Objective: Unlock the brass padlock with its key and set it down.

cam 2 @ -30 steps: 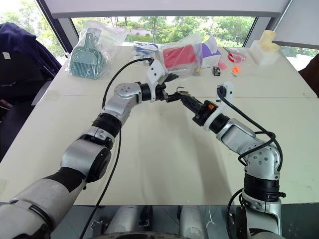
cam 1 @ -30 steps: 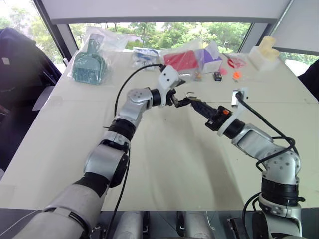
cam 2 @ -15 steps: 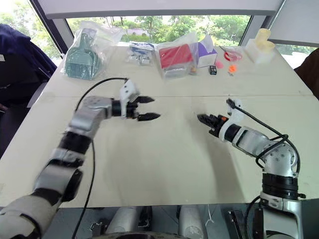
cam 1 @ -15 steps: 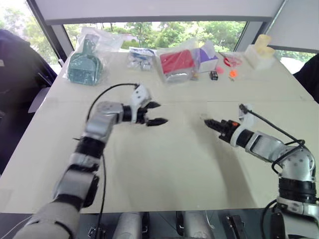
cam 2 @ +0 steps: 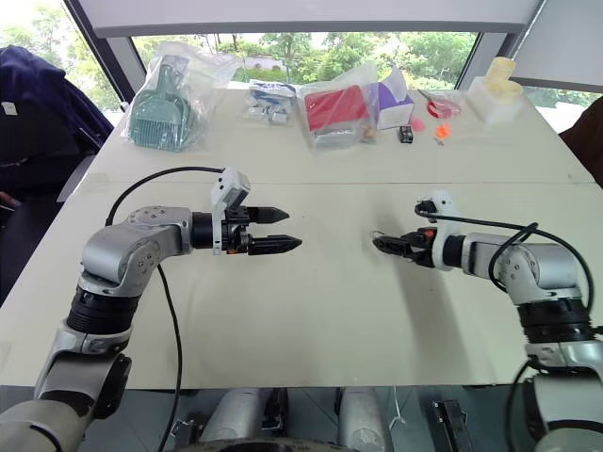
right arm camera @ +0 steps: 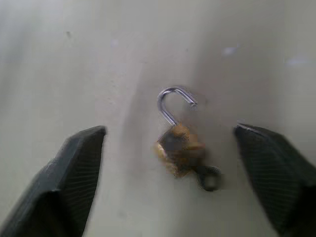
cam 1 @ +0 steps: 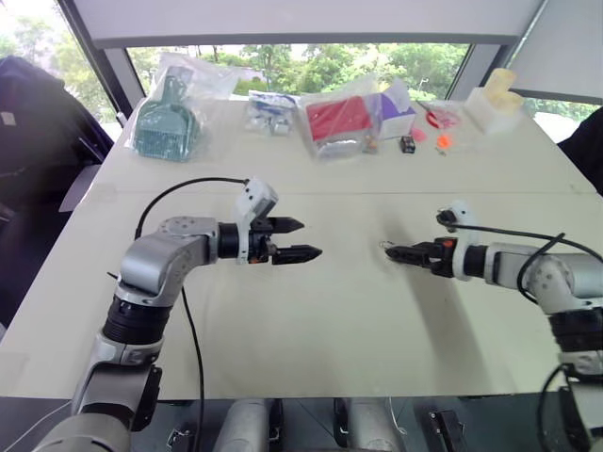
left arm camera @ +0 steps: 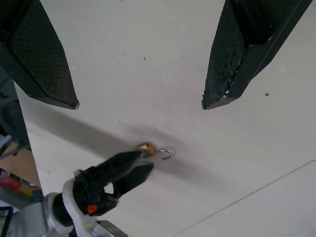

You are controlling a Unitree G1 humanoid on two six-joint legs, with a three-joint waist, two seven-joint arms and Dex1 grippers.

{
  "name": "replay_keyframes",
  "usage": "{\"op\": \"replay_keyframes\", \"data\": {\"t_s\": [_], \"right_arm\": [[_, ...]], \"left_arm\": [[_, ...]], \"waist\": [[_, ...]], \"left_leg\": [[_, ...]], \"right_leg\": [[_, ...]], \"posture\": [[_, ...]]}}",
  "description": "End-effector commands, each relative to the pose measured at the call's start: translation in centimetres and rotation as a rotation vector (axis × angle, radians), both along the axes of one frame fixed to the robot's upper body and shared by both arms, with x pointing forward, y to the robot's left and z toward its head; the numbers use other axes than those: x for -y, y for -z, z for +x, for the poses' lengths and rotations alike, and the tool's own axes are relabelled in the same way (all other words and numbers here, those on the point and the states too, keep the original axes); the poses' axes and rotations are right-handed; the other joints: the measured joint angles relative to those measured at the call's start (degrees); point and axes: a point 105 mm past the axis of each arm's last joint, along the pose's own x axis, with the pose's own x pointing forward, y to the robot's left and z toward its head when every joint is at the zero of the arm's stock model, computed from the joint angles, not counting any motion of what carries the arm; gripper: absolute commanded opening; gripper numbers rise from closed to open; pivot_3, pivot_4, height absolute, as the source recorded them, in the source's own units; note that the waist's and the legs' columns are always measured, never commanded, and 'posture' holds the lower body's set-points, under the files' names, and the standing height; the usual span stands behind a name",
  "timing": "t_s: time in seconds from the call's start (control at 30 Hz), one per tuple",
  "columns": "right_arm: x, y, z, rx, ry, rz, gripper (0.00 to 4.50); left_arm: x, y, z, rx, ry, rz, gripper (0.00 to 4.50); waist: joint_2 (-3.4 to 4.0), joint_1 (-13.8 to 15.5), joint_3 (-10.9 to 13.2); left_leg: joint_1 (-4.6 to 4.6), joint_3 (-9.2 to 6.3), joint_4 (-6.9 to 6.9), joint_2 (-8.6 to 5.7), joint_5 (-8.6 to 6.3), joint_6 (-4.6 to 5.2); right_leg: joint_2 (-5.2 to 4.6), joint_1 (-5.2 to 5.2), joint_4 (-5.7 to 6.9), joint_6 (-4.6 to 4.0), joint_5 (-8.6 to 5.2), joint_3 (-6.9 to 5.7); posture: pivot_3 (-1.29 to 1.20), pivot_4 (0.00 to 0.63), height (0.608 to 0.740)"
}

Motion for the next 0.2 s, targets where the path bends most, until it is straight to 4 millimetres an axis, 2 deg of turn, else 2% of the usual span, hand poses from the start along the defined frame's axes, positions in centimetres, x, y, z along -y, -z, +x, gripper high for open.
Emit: {"op": "replay_keyframes", "data": {"t_s": [0.03,0.13,0.2], "right_arm": [[2.0,-1.8,-0.6,0.140,-0.050,-0.195,4.42],[3.3,-3.3,-1.9,0.244,-0.041,-0.267,4.42],[3.6,-4.3,-2.8,0.309,-0.007,-0.255,4.42]], "left_arm": [[-0.4,-0.9,0.0,0.011,-0.025,-0.044,4.15],[-0.7,-0.6,-0.1,-0.023,-0.046,-0.066,4.15],[-0.9,-0.3,-0.2,-0.034,-0.051,-0.062,4.15]], "waist": [[0.00,0.21,0.00],[-0.01,0.21,0.00],[-0.01,0.21,0.01]], "left_leg": [[-0.01,0.00,0.00,0.00,0.00,0.00],[-0.03,0.00,0.00,0.00,0.01,-0.02],[-0.01,0.00,0.00,0.02,0.03,-0.06]], "right_leg": [[0.00,0.00,0.00,0.00,0.00,0.00],[0.00,-0.03,0.00,0.00,0.00,-0.01],[0.00,-0.02,0.02,0.01,0.00,-0.01]], "posture": [[0.00,0.150,0.740],[0.00,0.150,0.740],[0.00,0.150,0.740]]}}
